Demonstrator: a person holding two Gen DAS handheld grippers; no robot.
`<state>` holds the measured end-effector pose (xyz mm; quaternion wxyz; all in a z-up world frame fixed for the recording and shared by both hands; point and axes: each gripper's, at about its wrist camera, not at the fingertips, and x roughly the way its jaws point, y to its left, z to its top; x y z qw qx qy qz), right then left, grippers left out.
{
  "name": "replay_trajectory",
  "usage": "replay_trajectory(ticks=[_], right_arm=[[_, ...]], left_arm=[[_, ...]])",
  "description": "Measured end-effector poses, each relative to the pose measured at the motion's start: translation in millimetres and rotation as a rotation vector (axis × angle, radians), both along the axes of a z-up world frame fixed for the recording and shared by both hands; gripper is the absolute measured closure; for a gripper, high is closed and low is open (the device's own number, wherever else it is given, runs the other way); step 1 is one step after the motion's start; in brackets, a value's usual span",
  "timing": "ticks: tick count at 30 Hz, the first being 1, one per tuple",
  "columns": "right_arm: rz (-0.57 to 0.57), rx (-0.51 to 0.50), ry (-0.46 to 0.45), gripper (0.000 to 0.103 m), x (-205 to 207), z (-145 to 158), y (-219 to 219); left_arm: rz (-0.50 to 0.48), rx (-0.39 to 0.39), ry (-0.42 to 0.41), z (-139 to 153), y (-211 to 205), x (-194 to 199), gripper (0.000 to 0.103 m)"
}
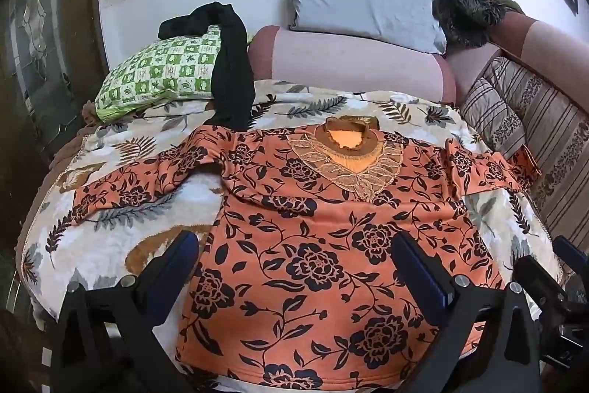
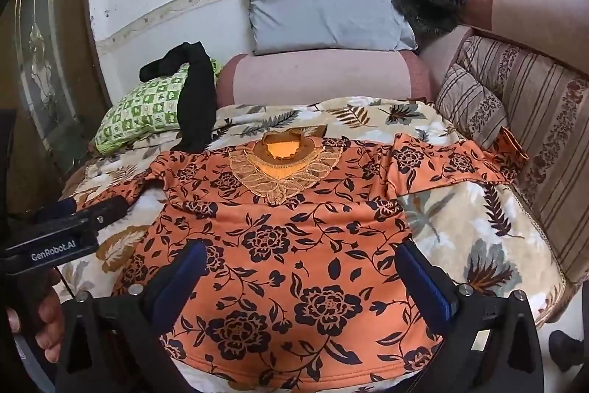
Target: Fold small clothes
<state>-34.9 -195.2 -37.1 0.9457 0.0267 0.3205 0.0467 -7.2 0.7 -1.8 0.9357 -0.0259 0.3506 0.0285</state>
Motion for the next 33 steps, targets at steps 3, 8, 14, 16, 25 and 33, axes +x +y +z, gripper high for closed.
replay_trajectory(ticks=[3,8,14,16,25,33], right_arm=[[0.0,-0.008,-0.002,0.0,1.8,1.1,0.5],[-0.001,-0.012,0.0,0.0,4.0,1.1,1.1],[-0.001,-0.022,-0.008,0.0,5.0,0.4,2.9],[0.0,-0.02,-0.009,0.0,5.4,0.3,3.1],[-0.004,-0.027,-0.026,0.0,5.6,0.8,6.1],[-0.003,-0.026,-0.023,0.0,6.0,0.7,6.7]], left_arm=[[0.001,-0.001,0.01,-2.8,2.8,2.3,0.0],[0.003,-0.006,0.018,-3.0,5.4,3.5,0.0],[0.005,-0.008,0.025,-4.5,5.9,7.2,0.0],[0.006,-0.008,0.028,-5.2,5.5,9.3,0.0],[0.007,-0.013,0.03,-7.2,5.9,10.4,0.0],[0.006,-0.015,0.032,-8.8,6.9,11.7,0.0]])
